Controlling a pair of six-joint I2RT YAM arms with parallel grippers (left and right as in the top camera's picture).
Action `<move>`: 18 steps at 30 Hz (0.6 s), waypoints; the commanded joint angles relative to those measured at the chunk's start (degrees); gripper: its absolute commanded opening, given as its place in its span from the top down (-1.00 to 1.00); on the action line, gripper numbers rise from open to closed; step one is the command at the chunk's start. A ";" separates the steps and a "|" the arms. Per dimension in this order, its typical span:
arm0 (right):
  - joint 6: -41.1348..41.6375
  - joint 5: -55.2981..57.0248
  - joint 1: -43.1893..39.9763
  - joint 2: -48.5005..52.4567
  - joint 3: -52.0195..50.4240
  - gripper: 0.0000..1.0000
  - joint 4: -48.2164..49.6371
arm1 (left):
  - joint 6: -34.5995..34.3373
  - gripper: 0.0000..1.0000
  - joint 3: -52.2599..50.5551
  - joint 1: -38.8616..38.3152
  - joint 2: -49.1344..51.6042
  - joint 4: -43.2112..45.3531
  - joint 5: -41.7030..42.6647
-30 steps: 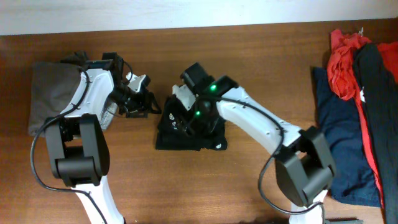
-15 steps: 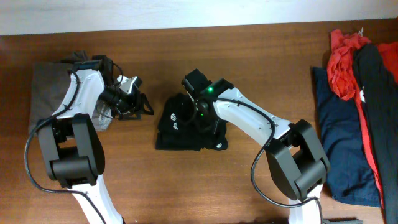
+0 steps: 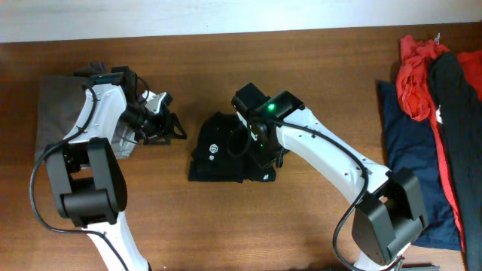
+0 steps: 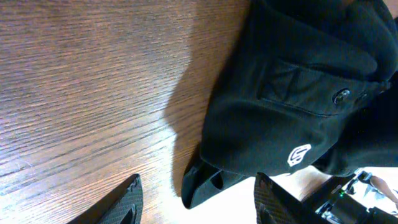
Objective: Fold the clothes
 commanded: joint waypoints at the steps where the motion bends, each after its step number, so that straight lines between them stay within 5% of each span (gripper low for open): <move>1: 3.87 4.15 -1.68 -0.50 -0.09 0.33 -1.14 | 1.18 -0.15 -0.48 0.07 0.09 -0.02 1.09; 6: 2.58 -5.05 -5.22 -0.50 -0.09 0.33 3.15 | 1.16 -0.31 -0.48 -1.05 0.09 1.86 3.91; 8: -2.36 -21.00 -6.67 -0.42 -0.13 0.13 10.14 | 1.07 -0.33 -0.48 -2.25 0.09 3.48 4.09; 11: 0.09 -26.10 -6.34 1.11 -0.22 -0.31 21.03 | -0.13 -0.36 -0.48 -4.59 0.09 4.98 4.07; 12: 0.59 -26.08 -6.16 1.57 -0.22 -0.32 21.99 | -0.11 -0.35 -0.48 -4.92 0.09 5.03 4.04; 16: 0.74 -26.56 -4.92 5.88 -0.22 0.47 25.79 | -0.13 0.67 -0.48 -6.78 0.09 5.20 2.95; 18: 0.74 -26.18 -4.94 7.56 -0.22 0.66 24.55 | -0.13 0.77 -0.48 -6.71 0.09 5.16 2.95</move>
